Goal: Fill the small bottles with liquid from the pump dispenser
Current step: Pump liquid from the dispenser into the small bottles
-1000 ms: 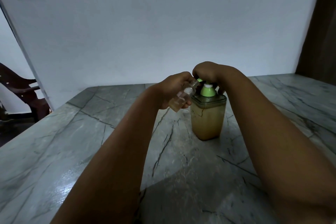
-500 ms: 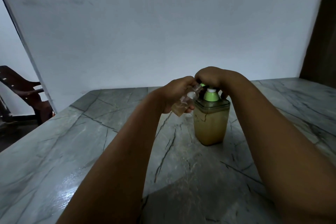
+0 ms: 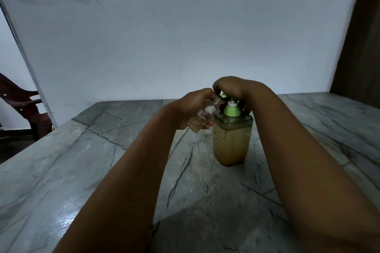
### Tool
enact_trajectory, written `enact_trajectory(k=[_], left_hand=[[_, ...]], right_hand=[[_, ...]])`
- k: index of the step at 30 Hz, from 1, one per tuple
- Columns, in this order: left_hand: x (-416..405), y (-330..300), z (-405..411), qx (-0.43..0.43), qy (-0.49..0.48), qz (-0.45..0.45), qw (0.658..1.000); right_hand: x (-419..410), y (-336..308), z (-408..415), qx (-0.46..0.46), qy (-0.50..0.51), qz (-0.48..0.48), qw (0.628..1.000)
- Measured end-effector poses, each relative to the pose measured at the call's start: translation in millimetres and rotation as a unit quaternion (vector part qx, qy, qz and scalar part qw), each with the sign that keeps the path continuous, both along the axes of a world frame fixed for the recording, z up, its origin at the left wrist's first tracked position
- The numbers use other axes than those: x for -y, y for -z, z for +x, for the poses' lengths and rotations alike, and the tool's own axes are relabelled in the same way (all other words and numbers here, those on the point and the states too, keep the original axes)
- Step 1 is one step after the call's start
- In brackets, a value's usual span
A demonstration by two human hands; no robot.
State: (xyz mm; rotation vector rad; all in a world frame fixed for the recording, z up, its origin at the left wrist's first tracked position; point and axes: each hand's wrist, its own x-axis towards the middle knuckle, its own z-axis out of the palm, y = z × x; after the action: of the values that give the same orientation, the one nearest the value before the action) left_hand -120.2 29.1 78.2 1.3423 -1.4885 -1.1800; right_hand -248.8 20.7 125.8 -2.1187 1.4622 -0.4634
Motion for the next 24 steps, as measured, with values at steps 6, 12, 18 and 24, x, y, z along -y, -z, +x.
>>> enact_trajectory(k=[6, 12, 18, 24], left_hand=[[1.4, 2.3, -0.1, -0.002, -0.002, 0.006, 1.000], [1.2, 0.8, 2.0, -0.002, 0.001, 0.004, 1.000], [2.7, 1.3, 2.4, 0.000, -0.003, 0.009, 1.000], [1.6, 1.9, 2.3, -0.001, -0.005, 0.005, 1.000]], right_hand=[[1.7, 6.3, 1.4, 0.026, 0.043, -0.004, 0.999], [3.2, 2.1, -1.5, 0.024, 0.027, -0.014, 0.999], [1.4, 2.8, -0.6, 0.005, 0.030, -0.006, 1.000], [4.7, 7.4, 3.1, -0.010, 0.039, -0.016, 0.999]])
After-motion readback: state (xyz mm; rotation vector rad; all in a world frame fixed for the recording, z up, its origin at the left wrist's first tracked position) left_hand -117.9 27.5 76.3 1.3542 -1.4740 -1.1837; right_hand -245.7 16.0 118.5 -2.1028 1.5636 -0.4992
